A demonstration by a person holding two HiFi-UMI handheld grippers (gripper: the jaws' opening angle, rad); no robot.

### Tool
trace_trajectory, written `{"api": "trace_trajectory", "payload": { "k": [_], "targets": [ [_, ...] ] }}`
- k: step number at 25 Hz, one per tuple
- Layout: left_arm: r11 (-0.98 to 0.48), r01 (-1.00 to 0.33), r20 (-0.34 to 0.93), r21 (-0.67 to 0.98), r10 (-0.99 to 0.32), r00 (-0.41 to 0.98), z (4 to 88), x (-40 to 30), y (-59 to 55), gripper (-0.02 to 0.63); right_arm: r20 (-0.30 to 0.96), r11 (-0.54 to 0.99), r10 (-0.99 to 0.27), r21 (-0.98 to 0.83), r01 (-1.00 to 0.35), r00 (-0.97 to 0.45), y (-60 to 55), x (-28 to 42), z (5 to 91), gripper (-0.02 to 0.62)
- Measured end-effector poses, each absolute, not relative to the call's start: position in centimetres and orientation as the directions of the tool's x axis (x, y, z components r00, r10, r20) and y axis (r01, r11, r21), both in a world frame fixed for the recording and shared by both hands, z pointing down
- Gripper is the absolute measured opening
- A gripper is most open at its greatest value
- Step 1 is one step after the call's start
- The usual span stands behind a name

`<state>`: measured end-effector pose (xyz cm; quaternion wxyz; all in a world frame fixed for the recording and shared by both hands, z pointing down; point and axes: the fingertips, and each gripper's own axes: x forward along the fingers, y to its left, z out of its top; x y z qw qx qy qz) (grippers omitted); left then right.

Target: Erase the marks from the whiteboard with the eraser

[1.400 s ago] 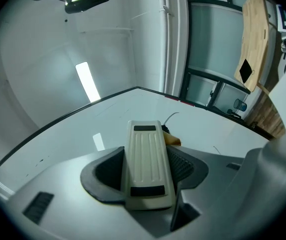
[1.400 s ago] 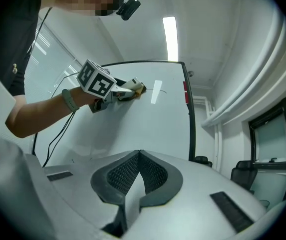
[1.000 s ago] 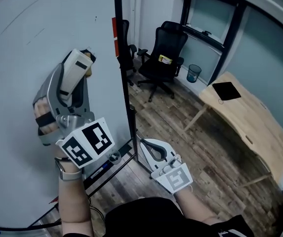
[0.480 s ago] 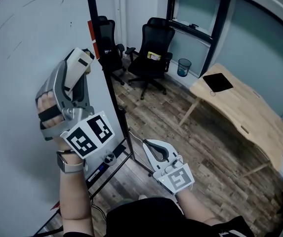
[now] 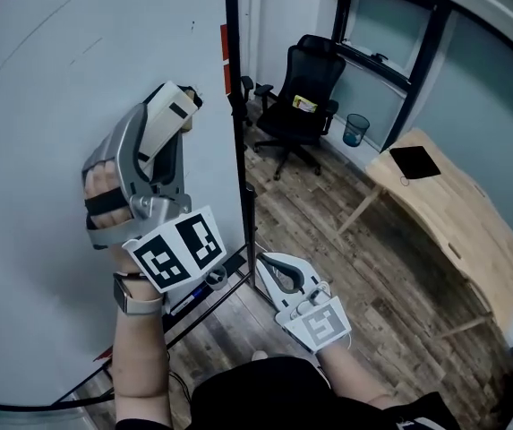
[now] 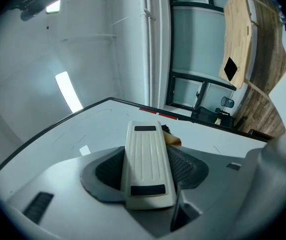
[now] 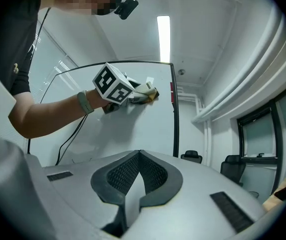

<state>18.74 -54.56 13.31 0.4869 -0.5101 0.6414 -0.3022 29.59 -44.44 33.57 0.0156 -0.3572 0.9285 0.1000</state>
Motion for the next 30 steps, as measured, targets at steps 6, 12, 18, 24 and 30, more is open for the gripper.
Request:
{"api": "trace_trajectory", "payload": {
  "k": [6, 12, 18, 24, 30],
  "targets": [
    [0.354, -0.436, -0.364, -0.828, -0.929, -0.064, 12.2, 14.5, -48.3, 0.262, -0.098, 0.77, -0.607, 0.17, -0.615, -0.788, -42.3, 27.3, 33.8, 0.028],
    [0.385, -0.49, -0.367, -0.782, -0.92, -0.137, 13.1, 7.1, -41.5, 0.264, -0.082, 0.849, -0.484, 0.196, -0.491, -0.871, -38.2, 20.0, 34.1, 0.027],
    [0.396, -0.516, -0.317, -0.76, -0.918, -0.237, 16.6, -0.3, -36.0, 0.264, -0.057, 0.911, -0.351, 0.207, -0.356, -0.934, -33.7, 12.4, 35.0, 0.028],
    [0.419, -0.557, -0.226, -0.717, -0.896, -0.383, 23.8, -8.6, -26.1, 0.264, -0.024, 0.952, -0.229, 0.201, -0.229, -0.973, -25.8, 5.5, 37.4, 0.027],
    [0.404, -0.572, -0.074, -0.714, -0.856, -0.512, 28.5, -12.2, -24.0, 0.264, 0.019, 0.972, -0.137, 0.193, -0.13, -0.99, -25.4, 2.8, 37.0, 0.028]
  ]
}}
